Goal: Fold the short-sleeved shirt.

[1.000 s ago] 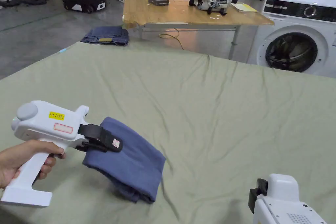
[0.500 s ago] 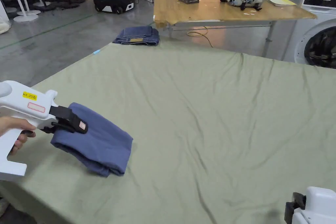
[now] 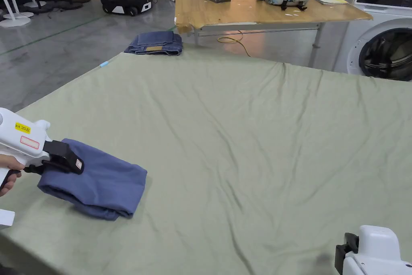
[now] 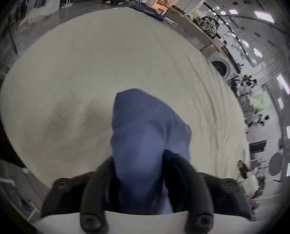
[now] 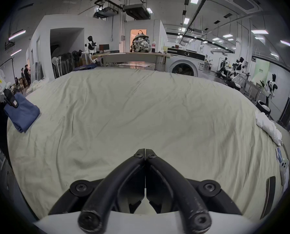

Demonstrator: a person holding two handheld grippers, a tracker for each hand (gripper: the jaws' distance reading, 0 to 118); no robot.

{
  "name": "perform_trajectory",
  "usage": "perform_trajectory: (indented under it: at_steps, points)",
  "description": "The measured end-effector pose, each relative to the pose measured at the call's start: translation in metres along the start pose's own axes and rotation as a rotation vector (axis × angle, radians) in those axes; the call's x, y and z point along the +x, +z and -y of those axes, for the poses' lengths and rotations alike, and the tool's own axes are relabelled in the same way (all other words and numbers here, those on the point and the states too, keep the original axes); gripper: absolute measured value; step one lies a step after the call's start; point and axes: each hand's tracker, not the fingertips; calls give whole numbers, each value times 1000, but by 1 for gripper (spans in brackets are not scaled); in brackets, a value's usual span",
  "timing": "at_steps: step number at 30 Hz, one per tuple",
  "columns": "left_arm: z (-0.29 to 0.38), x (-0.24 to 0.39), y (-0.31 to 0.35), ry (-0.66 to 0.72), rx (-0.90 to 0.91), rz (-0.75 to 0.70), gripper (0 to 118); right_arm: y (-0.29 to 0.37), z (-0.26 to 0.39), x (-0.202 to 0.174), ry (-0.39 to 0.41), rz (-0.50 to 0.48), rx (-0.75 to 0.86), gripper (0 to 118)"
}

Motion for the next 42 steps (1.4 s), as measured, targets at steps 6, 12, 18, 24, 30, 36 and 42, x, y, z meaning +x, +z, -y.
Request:
perform_trajectory:
  at_steps: [6,12,18,24,30,36,42]
  points:
    - [-9,17,11,-95,159,-258,67,0,0,3,-8,-3,3,0]
    - [-27,27,5,-230,264,-389,67,5,-4,8,-22,2,18,0]
    - [25,95,-25,-341,299,-226,26,12,-11,18,-46,10,37,0]
    - [86,176,-73,-452,363,-8,0,18,-18,32,-74,41,59,0]
    - [155,271,-101,-587,468,43,0,31,-32,47,-96,80,94,0]
    - [204,342,-97,-587,659,62,0,42,-41,65,-127,126,158,0]
    - [229,370,-82,-541,858,45,0,54,-42,86,-158,177,257,0]
